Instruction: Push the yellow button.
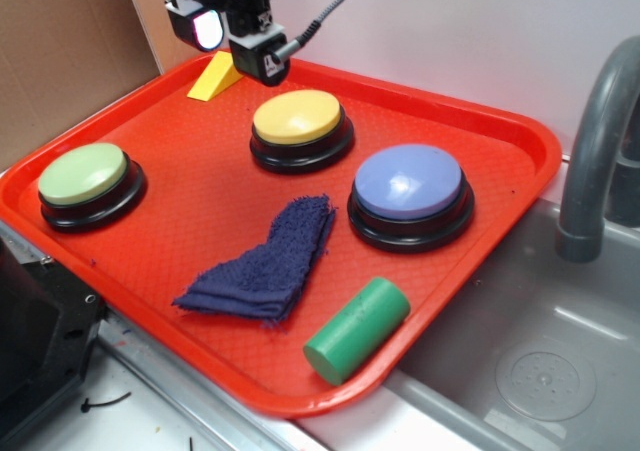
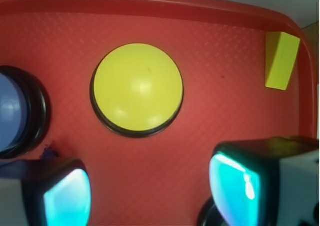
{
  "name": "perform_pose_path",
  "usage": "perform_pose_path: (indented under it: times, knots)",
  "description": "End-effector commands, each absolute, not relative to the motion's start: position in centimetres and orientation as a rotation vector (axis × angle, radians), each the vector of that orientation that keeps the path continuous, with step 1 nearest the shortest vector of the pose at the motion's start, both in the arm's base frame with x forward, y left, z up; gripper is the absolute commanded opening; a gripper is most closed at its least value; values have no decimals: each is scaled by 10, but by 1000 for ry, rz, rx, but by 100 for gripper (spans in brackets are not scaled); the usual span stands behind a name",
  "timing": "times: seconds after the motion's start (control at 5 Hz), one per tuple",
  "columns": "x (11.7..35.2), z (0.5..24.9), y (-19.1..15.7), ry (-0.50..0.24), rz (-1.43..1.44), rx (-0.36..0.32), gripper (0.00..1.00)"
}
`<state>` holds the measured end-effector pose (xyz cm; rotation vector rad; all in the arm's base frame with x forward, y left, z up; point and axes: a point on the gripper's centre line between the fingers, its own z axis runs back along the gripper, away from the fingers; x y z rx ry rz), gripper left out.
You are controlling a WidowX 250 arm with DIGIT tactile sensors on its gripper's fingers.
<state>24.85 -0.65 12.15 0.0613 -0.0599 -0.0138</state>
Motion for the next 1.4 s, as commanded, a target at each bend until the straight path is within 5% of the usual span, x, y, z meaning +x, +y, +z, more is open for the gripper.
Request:
perform_pose_path:
  times: [0.0,1.2]
  knots:
    - [257,156,1,-150,10,60,100]
    - [237,182,7,-143,44,67,100]
